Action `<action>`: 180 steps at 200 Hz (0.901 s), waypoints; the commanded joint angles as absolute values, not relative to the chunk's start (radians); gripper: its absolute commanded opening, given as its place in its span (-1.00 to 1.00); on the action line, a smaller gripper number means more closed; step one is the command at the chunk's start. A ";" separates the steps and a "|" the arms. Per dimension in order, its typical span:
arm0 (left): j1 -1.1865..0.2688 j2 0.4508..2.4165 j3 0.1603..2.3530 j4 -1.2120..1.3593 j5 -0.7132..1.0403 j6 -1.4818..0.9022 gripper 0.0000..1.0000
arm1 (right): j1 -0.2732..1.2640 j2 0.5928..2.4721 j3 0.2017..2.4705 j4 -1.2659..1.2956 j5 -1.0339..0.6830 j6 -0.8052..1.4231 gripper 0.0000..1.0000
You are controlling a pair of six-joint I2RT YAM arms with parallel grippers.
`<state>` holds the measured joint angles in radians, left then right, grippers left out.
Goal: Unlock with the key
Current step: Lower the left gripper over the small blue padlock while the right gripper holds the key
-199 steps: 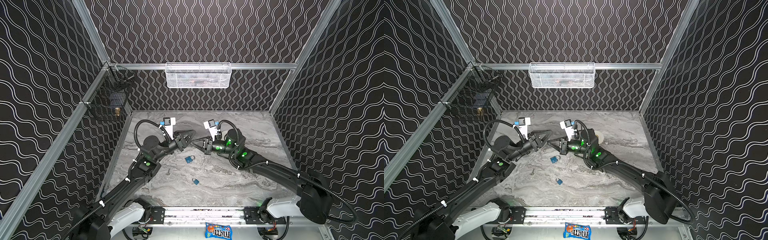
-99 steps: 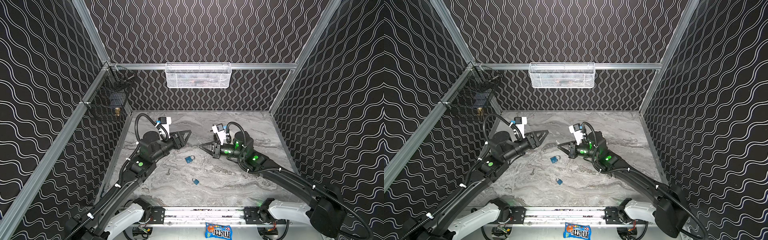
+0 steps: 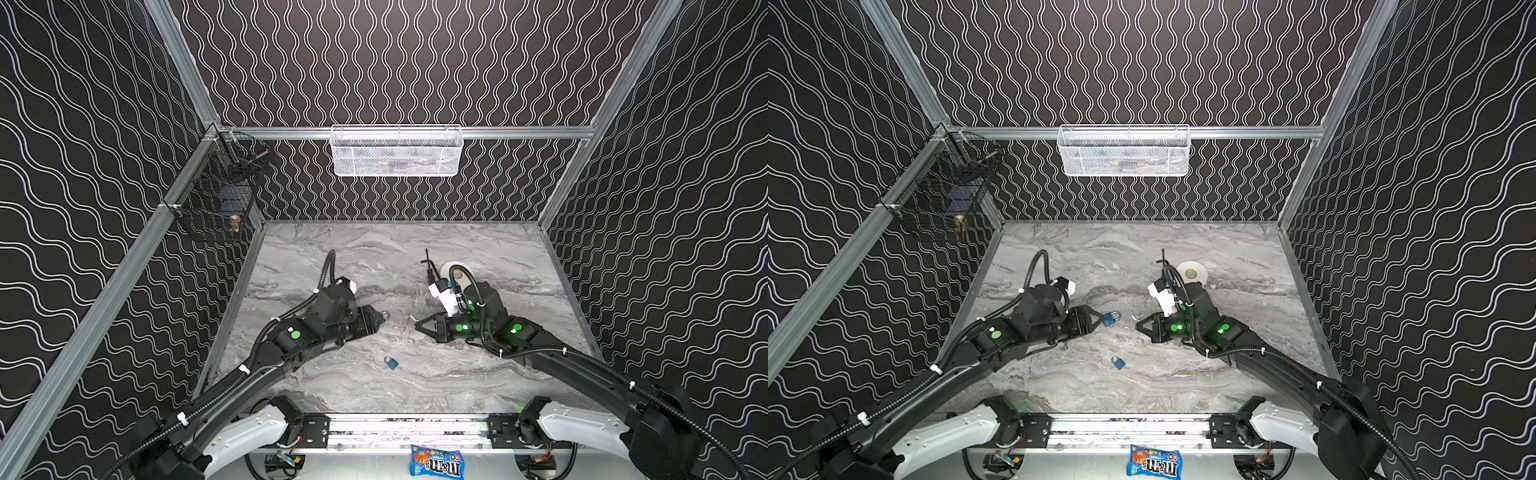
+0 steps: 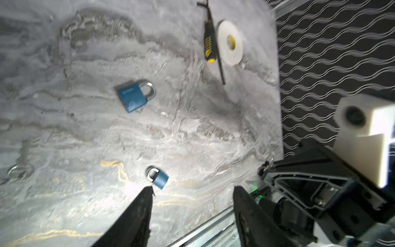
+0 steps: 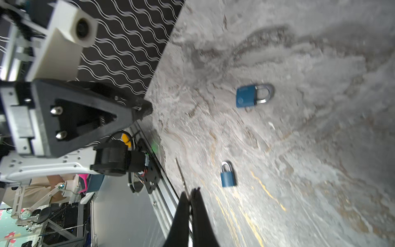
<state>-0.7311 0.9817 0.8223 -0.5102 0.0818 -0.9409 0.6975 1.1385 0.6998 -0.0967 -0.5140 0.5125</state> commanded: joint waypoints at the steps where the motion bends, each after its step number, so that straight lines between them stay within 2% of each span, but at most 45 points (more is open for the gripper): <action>1: -0.794 1.015 0.818 -0.555 -0.004 -1.004 0.27 | 0.696 1.142 0.671 -0.101 -0.530 0.519 -1.00; 82: -1.021 1.253 0.814 -0.543 -0.126 -1.107 0.29 | 0.696 1.214 0.604 -0.042 -0.527 0.563 -1.00; 180: -1.075 1.425 0.776 -0.415 -0.107 -1.190 0.26 | 0.683 1.213 0.600 -0.079 -0.462 0.534 -1.00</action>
